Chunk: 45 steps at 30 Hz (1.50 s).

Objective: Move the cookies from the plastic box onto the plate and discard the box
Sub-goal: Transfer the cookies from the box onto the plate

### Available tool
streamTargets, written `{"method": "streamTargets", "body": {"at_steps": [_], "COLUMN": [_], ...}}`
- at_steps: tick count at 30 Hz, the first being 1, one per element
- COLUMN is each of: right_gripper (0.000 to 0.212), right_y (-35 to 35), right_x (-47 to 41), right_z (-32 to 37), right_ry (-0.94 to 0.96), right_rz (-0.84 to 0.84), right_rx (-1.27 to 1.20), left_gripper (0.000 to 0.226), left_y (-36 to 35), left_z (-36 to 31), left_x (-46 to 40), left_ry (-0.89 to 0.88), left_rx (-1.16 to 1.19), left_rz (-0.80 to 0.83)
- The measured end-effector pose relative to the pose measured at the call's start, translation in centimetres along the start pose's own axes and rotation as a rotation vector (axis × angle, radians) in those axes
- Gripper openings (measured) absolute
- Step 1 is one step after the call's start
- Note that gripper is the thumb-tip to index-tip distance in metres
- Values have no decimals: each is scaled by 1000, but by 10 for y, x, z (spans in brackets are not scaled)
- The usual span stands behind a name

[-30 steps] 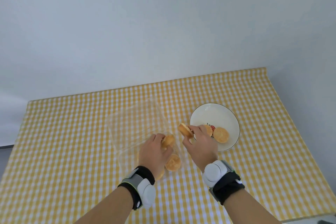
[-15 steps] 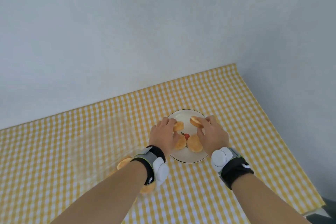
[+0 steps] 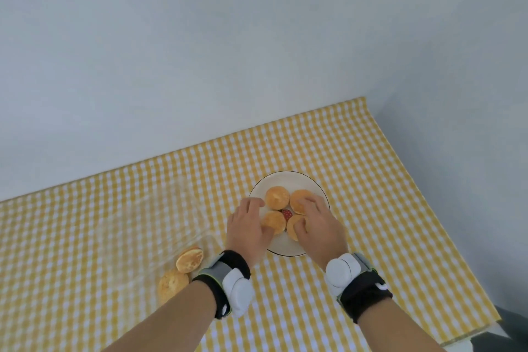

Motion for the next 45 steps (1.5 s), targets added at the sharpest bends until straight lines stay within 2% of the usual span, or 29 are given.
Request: {"method": "streamTargets", "body": {"at_steps": [3, 10, 14, 19, 25, 27, 30, 35, 40, 45], "right_gripper": [36, 36, 46, 53, 43, 44, 47, 49, 50, 56], "right_y": [-10, -64, -87, -105, -116, -117, -115, -100, -68, -32], "right_x": [14, 60, 74, 82, 79, 79, 81, 92, 96, 93], "right_z": [29, 96, 119, 133, 146, 150, 151, 142, 132, 110], "right_ry": [79, 280, 295, 247, 150, 139, 149, 202, 137, 5], "right_rz": [19, 212, 394, 545, 589, 606, 579, 383, 227, 151], "right_rx": [-17, -18, 76, 255, 410, 437, 440, 353, 262, 191], "left_gripper": [44, 38, 36, 44, 81, 84, 77, 72, 68, 63], "left_y": [16, 53, 61, 66, 60, 60, 62, 65, 75, 83], "left_z": [23, 100, 131, 143, 144, 144, 141, 144, 131, 104], "left_x": [25, 88, 111, 121, 106, 100, 94, 87, 80, 75], "left_ry": [50, 212, 242, 166, -26, -71, -122, -171, -160, -172], "left_rx": [24, 2, -56, -149, -401, -459, -587, -654, -572, -468], "left_rz": [-37, -112, -142, -119, 33, 67, 123, 149, 118, 58]}}
Point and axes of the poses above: each hand's wrist, its own x-axis away from the middle knuckle, its own y-axis out of the back of the hand, z = x × y, the point moved 2 cm from there along -x, towards the middle knuckle, and after that the axes turned 2 degrees about y, right-handed, at the moved point
